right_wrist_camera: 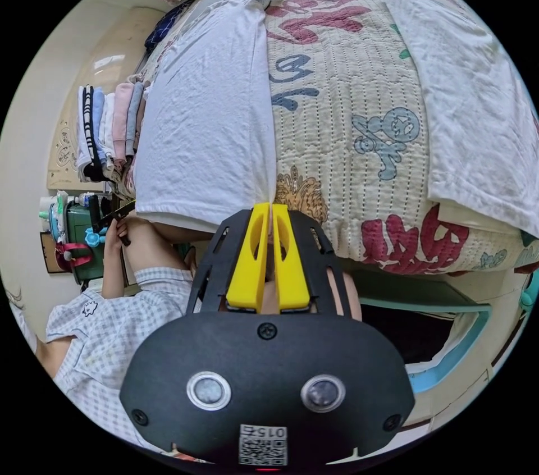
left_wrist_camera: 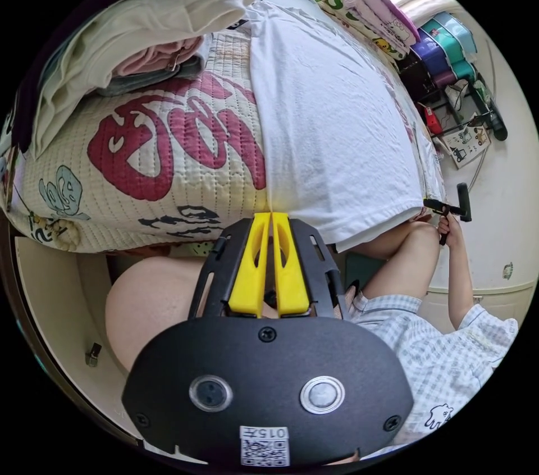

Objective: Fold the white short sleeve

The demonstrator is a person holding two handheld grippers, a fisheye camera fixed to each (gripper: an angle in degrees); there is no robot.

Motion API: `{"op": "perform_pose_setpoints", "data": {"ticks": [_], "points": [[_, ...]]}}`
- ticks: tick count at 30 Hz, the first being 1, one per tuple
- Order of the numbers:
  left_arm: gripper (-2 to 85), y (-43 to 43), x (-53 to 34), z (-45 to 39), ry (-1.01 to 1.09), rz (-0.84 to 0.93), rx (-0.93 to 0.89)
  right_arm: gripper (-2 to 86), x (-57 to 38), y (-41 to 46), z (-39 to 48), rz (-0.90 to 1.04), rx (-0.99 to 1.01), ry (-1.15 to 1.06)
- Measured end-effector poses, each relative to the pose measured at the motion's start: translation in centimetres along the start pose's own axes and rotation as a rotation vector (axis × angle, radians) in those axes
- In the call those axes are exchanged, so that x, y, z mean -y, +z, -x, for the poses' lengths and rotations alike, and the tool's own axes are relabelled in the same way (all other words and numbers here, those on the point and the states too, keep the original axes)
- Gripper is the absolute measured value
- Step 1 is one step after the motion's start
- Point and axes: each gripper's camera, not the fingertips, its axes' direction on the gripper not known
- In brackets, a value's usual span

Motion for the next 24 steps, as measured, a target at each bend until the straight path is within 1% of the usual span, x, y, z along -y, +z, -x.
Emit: {"op": "perform_pose_setpoints", "data": {"ticks": [6, 10, 15, 20, 22, 24], "points": [[-0.6, -0.4, -1.0, -0.7, -0.011, -0.002, 0.011, -0.2, -0.2, 0.3, 1.9, -0.001, -0.023, -0.015], [-0.8, -0.9, -2.0, -0.4, -0.080, 0.002, 0.044, -0.2, -0.6, 0.1, 2.8, -0.010, -0.038, -0.019], [-0.8, -1.7, -3.2, -0.4, -0.103, -0.031, 0.013, -0.1, -1.2, -0.5, 2.5, -0.016, 0.001, -0.003], [-0.8, -2.8, -5.0, -0.5, -0.134, -0.113, -0.066, -0.1, -2.4, -1.7, 0.9, -0.045, 0.114, 0.032], [-0.8, -3.2, -5.5, -0.8, -0.144, -0.143, -0.069, -0.1, -3.0, -2.4, 0.2, -0.072, 0.147, 0.048], [-0.8, -4.3, -6.5, -1.4, -0.159, -0.239, -0.029, -0.1, -3.9, -3.3, -0.3, -0.116, 0.177, 0.061]]}}
